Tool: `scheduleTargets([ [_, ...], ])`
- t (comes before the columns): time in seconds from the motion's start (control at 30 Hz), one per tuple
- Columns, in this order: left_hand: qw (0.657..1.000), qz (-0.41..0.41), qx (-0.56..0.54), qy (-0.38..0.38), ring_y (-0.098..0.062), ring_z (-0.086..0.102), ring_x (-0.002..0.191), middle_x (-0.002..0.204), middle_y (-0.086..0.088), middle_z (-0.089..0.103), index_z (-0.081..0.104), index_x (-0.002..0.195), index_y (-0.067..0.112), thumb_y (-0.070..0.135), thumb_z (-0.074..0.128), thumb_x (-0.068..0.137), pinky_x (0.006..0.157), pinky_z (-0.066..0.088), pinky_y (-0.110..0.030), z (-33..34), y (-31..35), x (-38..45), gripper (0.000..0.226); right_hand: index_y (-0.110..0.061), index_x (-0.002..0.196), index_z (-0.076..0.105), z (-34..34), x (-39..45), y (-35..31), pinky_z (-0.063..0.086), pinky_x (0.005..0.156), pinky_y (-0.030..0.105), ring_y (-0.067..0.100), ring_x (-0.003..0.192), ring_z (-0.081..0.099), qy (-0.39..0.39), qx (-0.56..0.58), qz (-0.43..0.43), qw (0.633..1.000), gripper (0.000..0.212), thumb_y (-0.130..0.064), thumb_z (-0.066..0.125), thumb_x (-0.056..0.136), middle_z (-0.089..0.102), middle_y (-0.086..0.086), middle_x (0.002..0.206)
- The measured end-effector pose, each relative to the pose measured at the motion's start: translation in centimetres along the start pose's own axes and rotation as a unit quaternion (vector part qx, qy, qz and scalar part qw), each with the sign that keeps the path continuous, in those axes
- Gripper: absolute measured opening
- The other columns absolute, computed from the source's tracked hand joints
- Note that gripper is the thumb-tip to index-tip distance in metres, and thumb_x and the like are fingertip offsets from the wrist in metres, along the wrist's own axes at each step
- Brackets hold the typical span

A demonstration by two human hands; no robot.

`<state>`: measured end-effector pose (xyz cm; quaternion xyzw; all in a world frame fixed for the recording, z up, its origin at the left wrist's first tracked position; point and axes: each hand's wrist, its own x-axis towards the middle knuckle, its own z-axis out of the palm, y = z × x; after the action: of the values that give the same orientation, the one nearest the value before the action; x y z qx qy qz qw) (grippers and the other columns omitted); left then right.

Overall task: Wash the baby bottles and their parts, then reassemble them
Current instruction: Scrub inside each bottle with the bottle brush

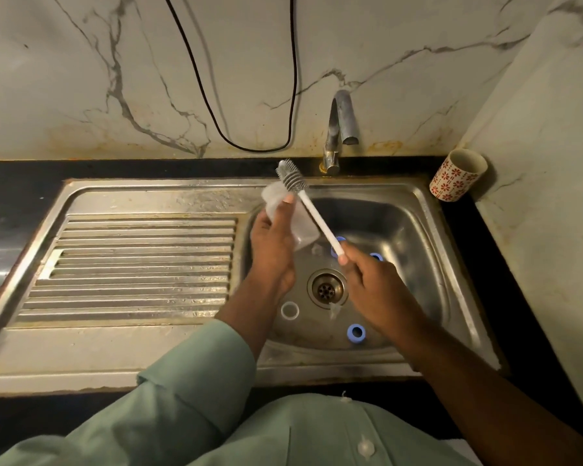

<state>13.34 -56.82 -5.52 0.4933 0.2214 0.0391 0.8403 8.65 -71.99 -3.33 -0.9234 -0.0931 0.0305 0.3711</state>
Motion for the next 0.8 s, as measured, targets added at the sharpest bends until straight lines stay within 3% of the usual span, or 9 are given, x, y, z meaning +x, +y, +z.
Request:
scheduleTargets([
  [0.13, 0.993, -0.024, -0.111, 0.039, -0.038, 0.064, 0.116, 0.130, -0.023, 0.062, 0.053, 0.136, 0.006, 0.032, 0.069, 0.092, 0.089, 0.059, -0.046, -2.0, 2.0, 2.0, 0.054, -0.015, 0.124, 0.060, -1.2, -3.7, 0.7, 0.034, 0.042, 0.013, -0.003, 0.045, 0.050, -0.062, -0.003, -0.022, 0.998, 0.030, -0.024, 0.046, 0.099, 0.052, -0.017, 0.049],
  [0.27, 0.995, -0.075, -0.039, -0.058, -0.044, 0.057, 0.125, 0.135, -0.025, 0.058, 0.053, 0.138, 0.006, 0.036, 0.068, 0.089, 0.080, 0.058, -0.044, -1.2, 0.7, 0.7, 0.059, -0.014, 0.121, 0.063, -0.7, -0.5, 0.4, 0.034, 0.043, 0.010, -0.003, 0.043, 0.047, -0.001, 0.044, 0.030, 0.999, 0.029, -0.024, 0.044, 0.101, 0.043, -0.008, 0.049],
  [0.37, 0.977, -0.093, -0.194, -0.008, -0.036, 0.064, 0.118, 0.136, -0.022, 0.058, 0.050, 0.136, 0.009, 0.034, 0.067, 0.093, 0.098, 0.056, -0.044, -1.5, 2.1, 1.6, 0.053, -0.015, 0.119, 0.063, -0.5, -1.5, 0.5, 0.034, 0.044, 0.009, -0.004, 0.044, 0.047, -0.010, 0.078, 0.035, 0.996, 0.029, -0.024, 0.043, 0.101, 0.049, -0.011, 0.047],
  [0.43, 0.956, -0.092, -0.276, 0.021, -0.034, 0.065, 0.115, 0.136, -0.022, 0.058, 0.047, 0.138, 0.008, 0.031, 0.068, 0.093, 0.090, 0.059, -0.042, -1.7, 2.7, 2.1, 0.055, -0.012, 0.122, 0.061, -0.5, -3.2, 0.3, 0.036, 0.046, 0.008, -0.006, 0.047, 0.051, -0.025, 0.083, 0.034, 0.996, 0.029, -0.021, 0.044, 0.101, 0.054, -0.023, 0.051],
  [0.57, 0.964, -0.086, -0.251, 0.017, -0.040, 0.065, 0.113, 0.133, -0.024, 0.057, 0.042, 0.141, 0.008, 0.020, 0.072, 0.090, 0.078, 0.061, -0.052, -0.6, 2.0, 1.4, 0.061, -0.011, 0.122, 0.062, 0.1, -1.7, 0.6, 0.035, 0.048, 0.010, -0.006, 0.046, 0.048, 0.004, 0.130, 0.080, 0.988, 0.030, -0.021, 0.043, 0.101, 0.048, -0.013, 0.050],
  [0.7, 0.947, -0.074, -0.304, 0.077, -0.043, 0.063, 0.112, 0.132, -0.025, 0.055, 0.038, 0.141, 0.011, 0.016, 0.078, 0.085, 0.063, 0.061, -0.050, -0.6, 2.8, 2.0, 0.069, -0.007, 0.124, 0.061, 0.7, -3.3, -0.1, 0.037, 0.049, 0.008, -0.009, 0.050, 0.051, 0.008, 0.105, 0.027, 0.994, 0.030, -0.019, 0.046, 0.100, 0.044, -0.012, 0.052],
  [0.8, 0.952, -0.097, -0.285, 0.061, -0.045, 0.062, 0.113, 0.132, -0.025, 0.054, 0.042, 0.140, 0.011, 0.016, 0.078, 0.084, 0.067, 0.062, -0.053, 0.0, 2.2, 1.3, 0.066, -0.011, 0.127, 0.060, 0.8, -1.9, 0.0, 0.035, 0.045, 0.008, -0.010, 0.047, 0.051, 0.008, 0.126, 0.081, 0.989, 0.032, -0.022, 0.043, 0.102, 0.044, -0.012, 0.054],
])
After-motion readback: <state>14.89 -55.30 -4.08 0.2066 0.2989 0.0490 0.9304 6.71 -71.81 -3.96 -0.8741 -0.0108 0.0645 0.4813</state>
